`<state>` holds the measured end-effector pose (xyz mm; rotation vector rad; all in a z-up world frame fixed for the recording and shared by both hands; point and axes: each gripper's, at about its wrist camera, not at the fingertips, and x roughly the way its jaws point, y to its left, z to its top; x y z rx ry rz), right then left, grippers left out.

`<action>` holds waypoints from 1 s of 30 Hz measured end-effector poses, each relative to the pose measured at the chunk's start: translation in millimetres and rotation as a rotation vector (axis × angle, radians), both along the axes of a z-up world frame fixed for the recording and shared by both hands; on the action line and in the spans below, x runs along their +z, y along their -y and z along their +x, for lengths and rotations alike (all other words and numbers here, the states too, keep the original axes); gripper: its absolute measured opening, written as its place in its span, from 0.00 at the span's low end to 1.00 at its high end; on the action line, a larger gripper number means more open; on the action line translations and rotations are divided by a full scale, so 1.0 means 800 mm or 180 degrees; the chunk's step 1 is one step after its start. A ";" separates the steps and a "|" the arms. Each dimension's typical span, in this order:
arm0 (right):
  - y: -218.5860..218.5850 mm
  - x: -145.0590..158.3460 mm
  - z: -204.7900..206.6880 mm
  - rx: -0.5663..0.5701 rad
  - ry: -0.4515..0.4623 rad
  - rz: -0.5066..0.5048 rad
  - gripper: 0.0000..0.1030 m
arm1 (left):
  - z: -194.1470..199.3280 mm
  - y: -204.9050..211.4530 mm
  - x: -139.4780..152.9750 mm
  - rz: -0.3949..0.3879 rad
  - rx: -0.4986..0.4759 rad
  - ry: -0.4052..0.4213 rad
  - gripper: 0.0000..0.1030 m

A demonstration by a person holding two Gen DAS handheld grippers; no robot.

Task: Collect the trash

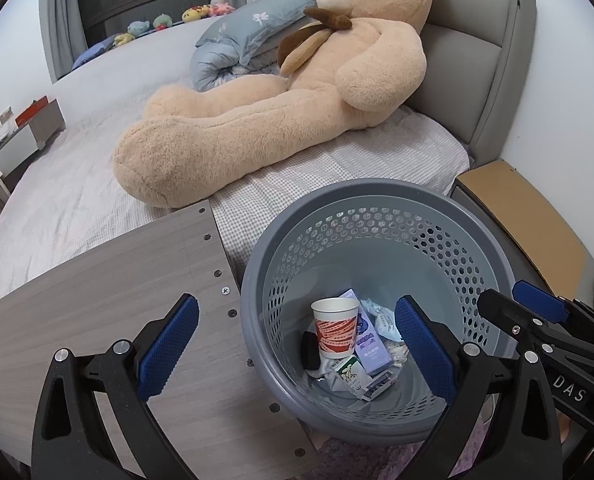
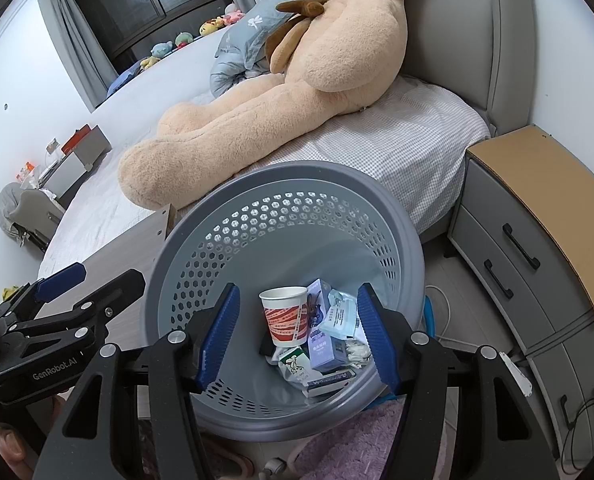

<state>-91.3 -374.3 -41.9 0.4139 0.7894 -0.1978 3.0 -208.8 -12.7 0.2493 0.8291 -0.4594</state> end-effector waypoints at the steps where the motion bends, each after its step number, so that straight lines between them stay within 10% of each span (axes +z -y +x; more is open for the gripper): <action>1: 0.000 0.000 0.000 -0.0001 0.0001 -0.0002 0.57 | 0.000 0.000 0.000 0.0004 0.0003 0.0002 0.94; 30: -0.006 -0.003 0.004 0.0022 -0.0020 -0.0012 0.57 | 0.006 -0.001 0.002 0.0024 0.0083 0.0043 0.94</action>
